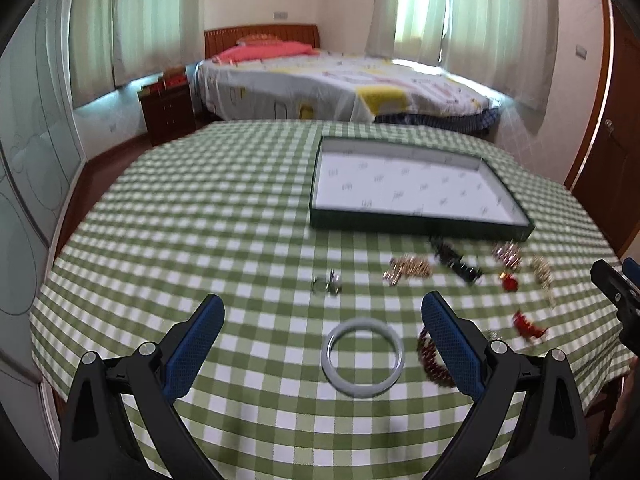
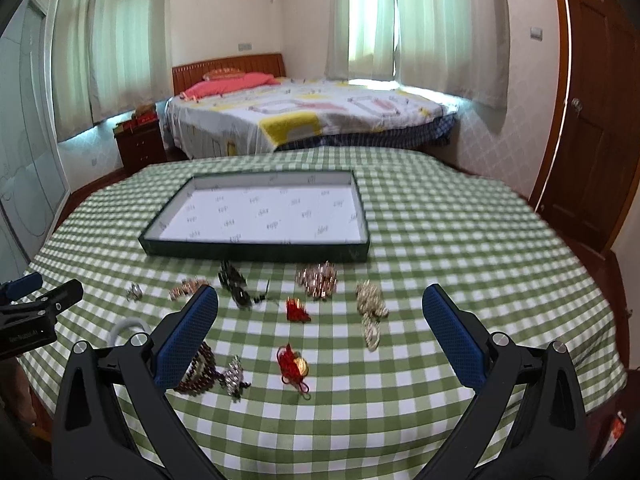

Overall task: Organize jewelry
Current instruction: 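Move the left gripper down toward the white jade bangle, then close the left gripper on the white bangle while the right gripper grasps the silver brooch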

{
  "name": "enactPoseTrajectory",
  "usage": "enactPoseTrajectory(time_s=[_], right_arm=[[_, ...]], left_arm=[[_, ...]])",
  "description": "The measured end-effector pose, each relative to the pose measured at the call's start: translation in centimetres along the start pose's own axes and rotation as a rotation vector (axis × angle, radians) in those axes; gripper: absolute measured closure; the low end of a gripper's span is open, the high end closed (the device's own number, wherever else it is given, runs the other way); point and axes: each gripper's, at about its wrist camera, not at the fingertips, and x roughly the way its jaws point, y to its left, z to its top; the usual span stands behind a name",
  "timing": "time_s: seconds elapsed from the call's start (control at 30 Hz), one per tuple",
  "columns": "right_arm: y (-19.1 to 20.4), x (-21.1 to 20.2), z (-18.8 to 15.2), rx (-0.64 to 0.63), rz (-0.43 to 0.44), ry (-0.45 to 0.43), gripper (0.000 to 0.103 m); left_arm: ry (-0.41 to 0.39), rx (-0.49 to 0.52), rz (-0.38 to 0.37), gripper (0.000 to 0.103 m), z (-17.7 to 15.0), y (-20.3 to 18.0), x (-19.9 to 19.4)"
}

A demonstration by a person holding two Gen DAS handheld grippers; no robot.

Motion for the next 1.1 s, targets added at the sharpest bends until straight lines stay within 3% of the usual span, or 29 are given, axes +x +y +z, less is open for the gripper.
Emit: enactPoseTrajectory(time_s=[0.17,0.27,0.3,0.33,0.4,0.67,1.1], right_arm=[[-0.5,2.8,-1.8,0.013,0.008,0.072,0.003],[-0.8,3.8,-2.3,0.025,0.017,0.098,0.012],[-0.9,4.1,-2.5,0.027,0.021,0.112,0.018],[-1.0,4.3,-2.6,0.029,0.023,0.12,0.022],[-1.1,4.8,-2.7,0.035,0.031,0.135,0.022],[-0.8,6.0,-3.1,0.032,0.06,0.17,0.027],[-1.1,6.7,-3.3,0.044,0.063,0.187,0.033]], left_arm=[[0.078,-0.002,-0.014,0.007,-1.4,0.1,3.1],[0.116,0.002,-0.03,0.008,-1.8,0.0,4.4],[0.12,0.006,-0.032,0.011,-1.9,-0.1,4.7],[0.125,0.01,-0.037,0.023,-2.0,-0.2,4.9],[0.152,0.014,-0.05,0.036,-2.2,-0.3,5.6],[0.159,0.045,-0.106,0.036,-2.2,-1.3,6.0],[0.209,0.08,-0.121,0.031,-2.5,-2.3,7.4]])
